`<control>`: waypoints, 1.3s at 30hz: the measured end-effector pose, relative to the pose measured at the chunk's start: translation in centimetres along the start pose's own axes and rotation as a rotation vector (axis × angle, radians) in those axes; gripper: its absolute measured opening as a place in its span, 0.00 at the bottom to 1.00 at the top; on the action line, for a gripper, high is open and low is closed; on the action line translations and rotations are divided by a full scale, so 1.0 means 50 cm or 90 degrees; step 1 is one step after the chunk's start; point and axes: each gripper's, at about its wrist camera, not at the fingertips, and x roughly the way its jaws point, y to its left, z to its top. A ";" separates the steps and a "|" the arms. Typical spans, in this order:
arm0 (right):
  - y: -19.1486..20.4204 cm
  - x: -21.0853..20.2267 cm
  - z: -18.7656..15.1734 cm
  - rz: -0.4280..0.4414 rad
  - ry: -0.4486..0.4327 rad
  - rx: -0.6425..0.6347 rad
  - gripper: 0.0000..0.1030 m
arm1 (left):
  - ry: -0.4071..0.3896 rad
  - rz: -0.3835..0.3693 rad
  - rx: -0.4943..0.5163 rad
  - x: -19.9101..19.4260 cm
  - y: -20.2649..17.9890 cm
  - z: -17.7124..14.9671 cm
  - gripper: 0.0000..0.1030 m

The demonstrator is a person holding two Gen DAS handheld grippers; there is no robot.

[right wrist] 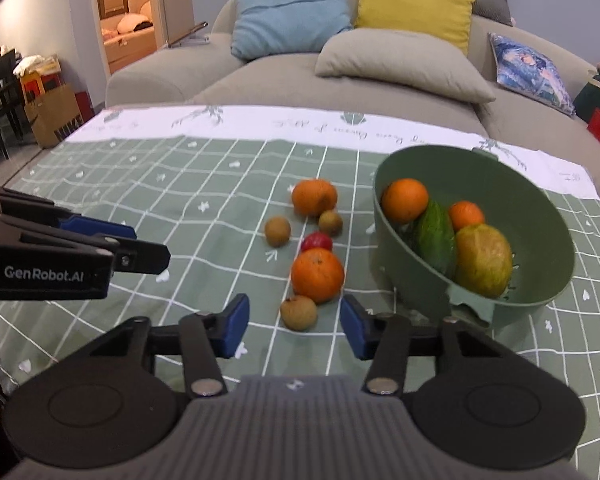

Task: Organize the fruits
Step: 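Grasp a small brown kiwi-like fruit with the right tool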

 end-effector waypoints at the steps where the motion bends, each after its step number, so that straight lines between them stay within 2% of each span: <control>1: 0.002 0.006 0.000 0.000 0.002 -0.003 0.45 | 0.002 0.001 -0.001 0.005 0.000 -0.002 0.39; 5: 0.001 0.035 0.001 0.000 0.014 -0.018 0.37 | 0.022 0.000 -0.016 0.025 0.005 -0.009 0.39; 14: -0.008 0.085 -0.005 0.002 0.039 -0.012 0.36 | 0.053 -0.006 -0.038 0.055 0.016 -0.018 0.35; 18: -0.005 0.104 -0.006 0.002 0.049 -0.019 0.28 | 0.070 -0.013 -0.038 0.067 0.016 -0.022 0.35; 20: -0.005 0.111 -0.006 0.001 0.052 -0.022 0.28 | 0.075 -0.010 -0.033 0.070 0.015 -0.025 0.35; 25: -0.001 0.125 -0.008 0.008 0.059 -0.025 0.27 | 0.076 -0.015 -0.031 0.073 0.014 -0.023 0.35; 26: -0.001 0.127 -0.009 0.008 0.060 -0.025 0.23 | 0.075 -0.018 -0.030 0.073 0.012 -0.022 0.35; 30: -0.003 0.121 -0.008 0.006 0.066 -0.021 0.22 | 0.068 -0.029 -0.021 0.072 0.002 -0.015 0.35; 35: -0.016 0.100 -0.010 -0.027 0.067 -0.021 0.22 | 0.061 -0.051 -0.003 0.082 -0.028 0.003 0.36; 39: -0.044 0.097 -0.013 -0.057 0.076 0.006 0.22 | 0.056 -0.068 -0.007 0.109 -0.055 0.024 0.44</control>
